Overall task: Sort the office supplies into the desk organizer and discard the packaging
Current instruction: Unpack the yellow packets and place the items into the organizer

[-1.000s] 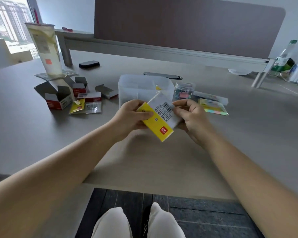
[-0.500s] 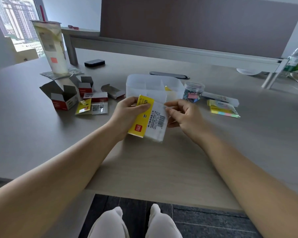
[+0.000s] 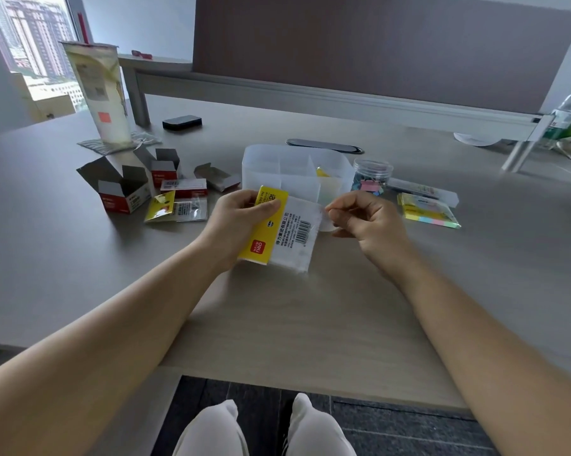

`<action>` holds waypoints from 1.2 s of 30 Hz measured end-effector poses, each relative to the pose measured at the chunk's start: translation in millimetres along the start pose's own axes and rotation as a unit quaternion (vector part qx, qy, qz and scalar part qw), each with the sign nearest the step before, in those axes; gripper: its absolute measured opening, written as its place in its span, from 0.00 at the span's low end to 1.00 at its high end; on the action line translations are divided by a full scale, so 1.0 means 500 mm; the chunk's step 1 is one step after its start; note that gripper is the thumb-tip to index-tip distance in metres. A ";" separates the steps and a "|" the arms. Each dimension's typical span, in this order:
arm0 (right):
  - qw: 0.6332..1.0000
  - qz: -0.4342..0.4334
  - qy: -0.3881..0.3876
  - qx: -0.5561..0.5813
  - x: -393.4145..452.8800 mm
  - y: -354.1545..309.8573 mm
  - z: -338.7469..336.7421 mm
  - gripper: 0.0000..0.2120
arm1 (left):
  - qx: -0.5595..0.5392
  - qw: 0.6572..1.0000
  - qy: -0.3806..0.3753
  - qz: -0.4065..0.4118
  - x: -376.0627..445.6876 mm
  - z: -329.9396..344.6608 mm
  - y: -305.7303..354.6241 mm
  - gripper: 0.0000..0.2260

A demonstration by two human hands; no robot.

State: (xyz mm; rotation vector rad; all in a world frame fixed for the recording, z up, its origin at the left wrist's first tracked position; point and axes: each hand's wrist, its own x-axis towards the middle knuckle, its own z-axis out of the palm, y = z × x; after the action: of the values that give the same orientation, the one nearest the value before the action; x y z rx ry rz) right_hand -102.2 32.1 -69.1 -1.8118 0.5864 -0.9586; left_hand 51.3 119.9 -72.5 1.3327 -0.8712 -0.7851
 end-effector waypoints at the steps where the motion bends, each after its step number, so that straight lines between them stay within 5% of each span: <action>1: 1.000 0.003 -0.006 -0.001 0.000 0.001 -0.002 0.13 | -0.001 1.000 0.005 0.006 -0.001 0.000 0.001 0.03; 6: 0.999 0.017 -0.033 -0.013 -0.003 -0.002 0.005 0.11 | 0.027 0.996 0.055 0.063 -0.008 0.013 0.002 0.06; 12: 0.998 0.030 0.026 -0.049 0.007 0.003 0.024 0.11 | 0.058 0.988 0.094 0.106 -0.006 0.031 -0.001 0.08; 23: 0.999 0.020 -0.010 0.031 0.002 -0.021 0.009 0.14 | 0.006 0.995 0.064 0.077 -0.006 0.010 0.010 0.05; 31: 1.000 0.005 -0.028 0.003 0.013 -0.050 -0.006 0.16 | 0.001 0.996 0.048 0.071 -0.007 -0.009 0.039 0.05; 36: 0.996 -0.028 0.027 -0.085 0.032 -0.062 0.012 0.15 | -0.044 0.995 0.064 0.054 0.003 -0.028 0.063 0.05</action>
State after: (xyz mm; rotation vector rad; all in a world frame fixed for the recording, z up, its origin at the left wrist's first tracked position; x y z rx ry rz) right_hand -88.9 36.1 -36.6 -1.9672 0.6707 -1.0244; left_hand 63.9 128.0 -41.6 1.2339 -0.7904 -0.6396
